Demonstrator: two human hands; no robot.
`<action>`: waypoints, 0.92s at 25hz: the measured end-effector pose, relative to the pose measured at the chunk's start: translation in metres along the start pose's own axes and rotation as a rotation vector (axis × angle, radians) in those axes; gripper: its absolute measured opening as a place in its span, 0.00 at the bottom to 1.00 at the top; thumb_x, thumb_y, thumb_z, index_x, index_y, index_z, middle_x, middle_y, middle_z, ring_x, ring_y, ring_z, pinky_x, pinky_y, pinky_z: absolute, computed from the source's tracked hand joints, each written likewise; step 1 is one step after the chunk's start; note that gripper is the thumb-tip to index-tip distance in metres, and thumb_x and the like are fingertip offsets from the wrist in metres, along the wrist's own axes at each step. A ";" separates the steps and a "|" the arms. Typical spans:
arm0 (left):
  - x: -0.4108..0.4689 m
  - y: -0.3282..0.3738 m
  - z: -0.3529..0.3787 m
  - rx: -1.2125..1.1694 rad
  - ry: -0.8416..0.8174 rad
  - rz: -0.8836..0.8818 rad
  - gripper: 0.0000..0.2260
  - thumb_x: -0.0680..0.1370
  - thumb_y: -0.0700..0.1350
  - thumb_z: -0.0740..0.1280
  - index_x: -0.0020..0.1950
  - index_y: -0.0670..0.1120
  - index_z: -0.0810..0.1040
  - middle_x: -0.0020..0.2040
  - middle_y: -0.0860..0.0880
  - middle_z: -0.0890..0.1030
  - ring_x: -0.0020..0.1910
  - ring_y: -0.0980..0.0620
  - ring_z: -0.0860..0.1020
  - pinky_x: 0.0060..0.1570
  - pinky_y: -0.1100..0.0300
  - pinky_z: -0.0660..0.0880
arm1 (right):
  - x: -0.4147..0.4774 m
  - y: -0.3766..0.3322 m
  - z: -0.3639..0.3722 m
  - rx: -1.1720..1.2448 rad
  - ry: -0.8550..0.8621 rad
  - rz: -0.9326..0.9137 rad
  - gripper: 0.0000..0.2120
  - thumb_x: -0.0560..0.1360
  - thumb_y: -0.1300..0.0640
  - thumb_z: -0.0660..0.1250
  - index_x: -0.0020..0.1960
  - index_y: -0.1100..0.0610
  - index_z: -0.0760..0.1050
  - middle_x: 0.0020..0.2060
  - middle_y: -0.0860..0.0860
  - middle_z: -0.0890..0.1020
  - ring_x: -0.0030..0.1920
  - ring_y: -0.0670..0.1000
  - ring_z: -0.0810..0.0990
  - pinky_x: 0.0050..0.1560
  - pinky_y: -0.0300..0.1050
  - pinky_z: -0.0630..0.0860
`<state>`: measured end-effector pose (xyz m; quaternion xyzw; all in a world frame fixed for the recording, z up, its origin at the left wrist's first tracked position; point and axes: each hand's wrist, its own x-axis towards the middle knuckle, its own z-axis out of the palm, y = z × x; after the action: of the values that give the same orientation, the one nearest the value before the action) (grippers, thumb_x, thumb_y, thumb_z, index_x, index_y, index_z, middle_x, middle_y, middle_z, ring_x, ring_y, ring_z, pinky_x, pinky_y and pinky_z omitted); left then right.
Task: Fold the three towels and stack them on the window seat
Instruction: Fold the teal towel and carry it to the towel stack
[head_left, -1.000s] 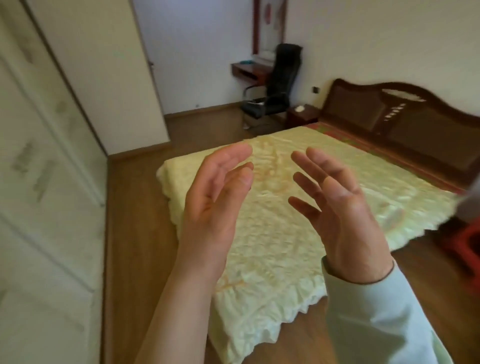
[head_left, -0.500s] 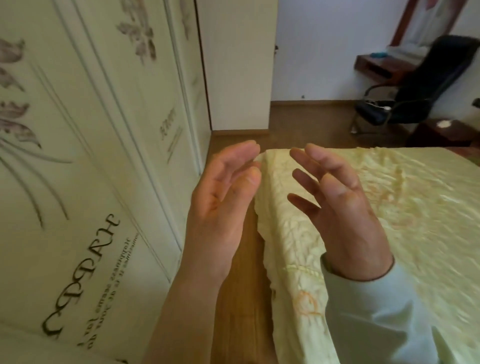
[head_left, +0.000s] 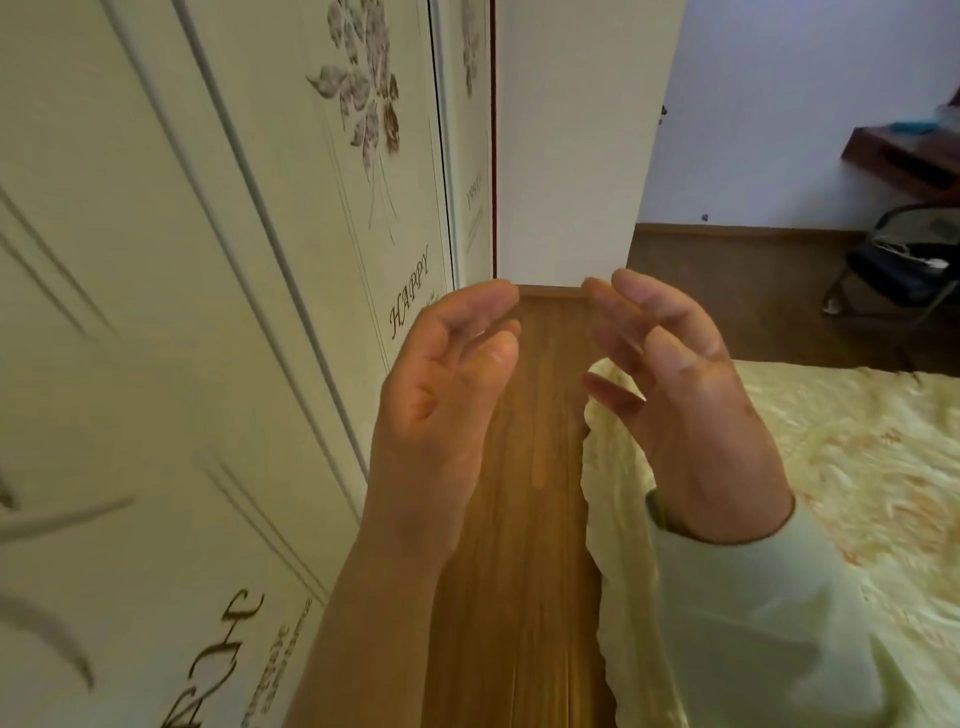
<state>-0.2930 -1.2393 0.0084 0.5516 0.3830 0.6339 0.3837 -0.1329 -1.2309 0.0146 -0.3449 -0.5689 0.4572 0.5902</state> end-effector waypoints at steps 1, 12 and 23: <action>0.024 -0.010 -0.003 -0.004 0.007 0.003 0.15 0.79 0.48 0.63 0.66 0.52 0.77 0.63 0.58 0.82 0.66 0.55 0.79 0.68 0.47 0.75 | 0.025 0.009 0.001 0.000 -0.011 0.007 0.13 0.73 0.47 0.62 0.55 0.34 0.76 0.61 0.36 0.79 0.65 0.42 0.76 0.64 0.53 0.73; 0.319 -0.134 -0.007 -0.144 -0.128 0.019 0.13 0.79 0.47 0.63 0.62 0.53 0.78 0.63 0.55 0.83 0.66 0.53 0.80 0.64 0.53 0.78 | 0.293 0.112 -0.008 -0.060 0.116 -0.045 0.17 0.71 0.45 0.63 0.59 0.39 0.75 0.63 0.40 0.79 0.66 0.44 0.76 0.61 0.50 0.74; 0.587 -0.271 0.066 -0.132 -0.209 0.021 0.13 0.79 0.48 0.63 0.63 0.56 0.78 0.63 0.59 0.82 0.64 0.56 0.80 0.64 0.56 0.78 | 0.562 0.212 -0.093 -0.089 0.198 -0.051 0.16 0.69 0.42 0.63 0.57 0.35 0.74 0.63 0.37 0.78 0.64 0.42 0.77 0.59 0.47 0.74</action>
<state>-0.2673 -0.5903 0.0068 0.5922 0.2927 0.6006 0.4504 -0.1087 -0.6238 0.0073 -0.3998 -0.5362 0.3799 0.6390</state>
